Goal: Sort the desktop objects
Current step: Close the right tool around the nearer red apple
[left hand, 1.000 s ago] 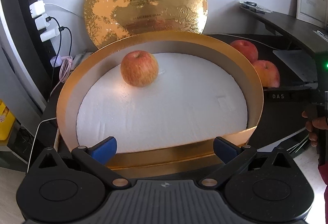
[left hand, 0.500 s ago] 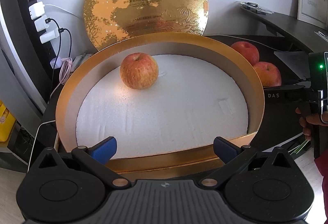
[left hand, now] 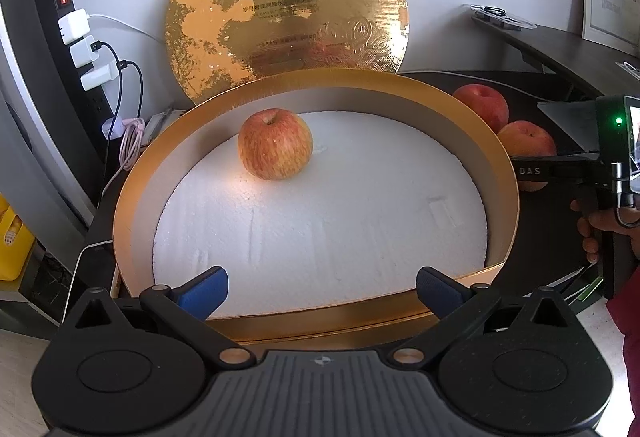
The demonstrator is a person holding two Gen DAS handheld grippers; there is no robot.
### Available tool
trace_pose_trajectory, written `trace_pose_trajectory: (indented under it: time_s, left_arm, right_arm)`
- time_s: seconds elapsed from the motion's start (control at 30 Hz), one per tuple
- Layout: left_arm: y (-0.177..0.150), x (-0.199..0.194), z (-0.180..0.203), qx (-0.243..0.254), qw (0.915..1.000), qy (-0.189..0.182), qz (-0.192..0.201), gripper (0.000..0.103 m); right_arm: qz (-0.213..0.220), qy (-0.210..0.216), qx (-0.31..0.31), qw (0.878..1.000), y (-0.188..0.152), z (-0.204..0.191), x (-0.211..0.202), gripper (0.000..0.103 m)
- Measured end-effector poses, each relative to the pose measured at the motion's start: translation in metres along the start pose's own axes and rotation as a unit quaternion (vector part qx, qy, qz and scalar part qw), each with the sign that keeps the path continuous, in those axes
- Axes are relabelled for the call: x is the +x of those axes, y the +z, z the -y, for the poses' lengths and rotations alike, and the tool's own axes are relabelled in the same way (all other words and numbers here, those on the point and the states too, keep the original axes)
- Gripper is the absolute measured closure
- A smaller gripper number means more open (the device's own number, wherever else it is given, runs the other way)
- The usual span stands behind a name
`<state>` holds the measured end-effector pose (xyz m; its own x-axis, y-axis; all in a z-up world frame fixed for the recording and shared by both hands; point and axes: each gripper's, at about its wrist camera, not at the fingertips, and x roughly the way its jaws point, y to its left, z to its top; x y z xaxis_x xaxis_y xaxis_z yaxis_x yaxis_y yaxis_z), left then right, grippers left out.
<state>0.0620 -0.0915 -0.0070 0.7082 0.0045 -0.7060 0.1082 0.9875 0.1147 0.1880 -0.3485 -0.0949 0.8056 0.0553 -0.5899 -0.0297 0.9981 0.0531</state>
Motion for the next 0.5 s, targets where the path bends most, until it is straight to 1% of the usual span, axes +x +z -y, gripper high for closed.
trace_pose_trajectory:
  time_s: [0.2,0.27,0.37,0.5]
  left_arm:
    - [0.0001,-0.001,-0.0014,-0.002,1.0,-0.001,-0.002,0.001]
    - [0.0,-0.0011,-0.0018,-0.003,1.0,-0.001,-0.002,0.001]
    - [0.0001,-0.0016,-0.0028,-0.004,1.0,-0.001,-0.002,0.001]
    - [0.0003,-0.0021,-0.0047,-0.005,1.0,-0.001,-0.001,0.001]
  right_arm:
    - [0.002,-0.009,-0.011,1.0,0.0011,-0.0038,0.0047,0.008]
    - [-0.002,-0.009,-0.012,1.0,0.0006,-0.0043,0.007,0.014]
    - [-0.006,-0.012,-0.014,1.0,-0.0003,-0.0064,0.0084,0.015]
    - [-0.002,-0.017,0.0,1.0,-0.0044,-0.0058,0.002,0.015]
